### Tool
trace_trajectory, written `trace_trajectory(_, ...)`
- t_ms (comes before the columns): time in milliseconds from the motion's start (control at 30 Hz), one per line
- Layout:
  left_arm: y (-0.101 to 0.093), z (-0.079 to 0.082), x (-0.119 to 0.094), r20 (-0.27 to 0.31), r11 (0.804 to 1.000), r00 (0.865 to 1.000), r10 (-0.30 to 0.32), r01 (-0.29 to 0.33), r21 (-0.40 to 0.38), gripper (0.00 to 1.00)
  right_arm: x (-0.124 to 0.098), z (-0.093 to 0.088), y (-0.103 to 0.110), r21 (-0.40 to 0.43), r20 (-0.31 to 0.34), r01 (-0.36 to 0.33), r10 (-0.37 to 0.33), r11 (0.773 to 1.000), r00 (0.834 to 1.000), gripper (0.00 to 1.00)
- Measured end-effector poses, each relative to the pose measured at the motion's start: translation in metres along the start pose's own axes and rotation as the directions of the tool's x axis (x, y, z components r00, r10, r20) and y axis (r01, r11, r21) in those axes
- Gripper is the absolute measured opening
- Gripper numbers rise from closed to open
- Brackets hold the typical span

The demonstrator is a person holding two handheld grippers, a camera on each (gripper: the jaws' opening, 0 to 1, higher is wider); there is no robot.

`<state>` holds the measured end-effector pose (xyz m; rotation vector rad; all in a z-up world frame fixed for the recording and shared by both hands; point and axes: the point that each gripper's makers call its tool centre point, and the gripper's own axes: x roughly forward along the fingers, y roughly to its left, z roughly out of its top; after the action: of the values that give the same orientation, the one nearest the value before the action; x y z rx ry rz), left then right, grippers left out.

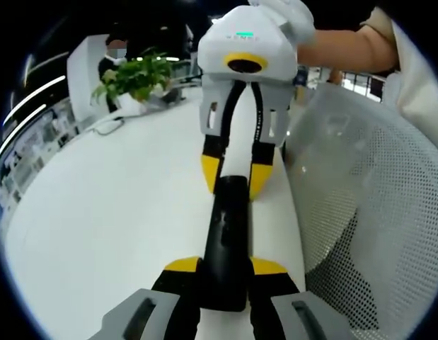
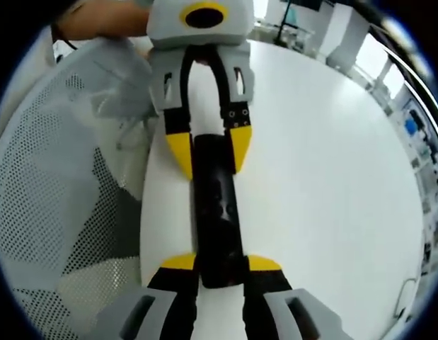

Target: Press the specified remote control buttons in sequence, fully releasing each button before pressing the next.

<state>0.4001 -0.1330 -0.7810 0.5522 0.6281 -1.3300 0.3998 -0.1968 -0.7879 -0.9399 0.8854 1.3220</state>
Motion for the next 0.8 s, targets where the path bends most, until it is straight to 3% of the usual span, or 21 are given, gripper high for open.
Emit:
trace_trajectory(433, 0.01, -0.002, -0.005, -0.038, 1.0, 0.999, 0.021, -0.021, 0.013, 0.24, -0.004, 0.008, -0.007, -0.012, 0.038, 0.018, -0.017, 1.0, 0.999, 0.2)
trace_trajectory(800, 0.021, 0.003, -0.01, -0.039, 0.999, 0.998, 0.04, -0.039, 0.026, 0.24, -0.007, 0.011, -0.016, -0.009, 0.064, 0.03, -0.03, 1.0, 0.998, 0.2)
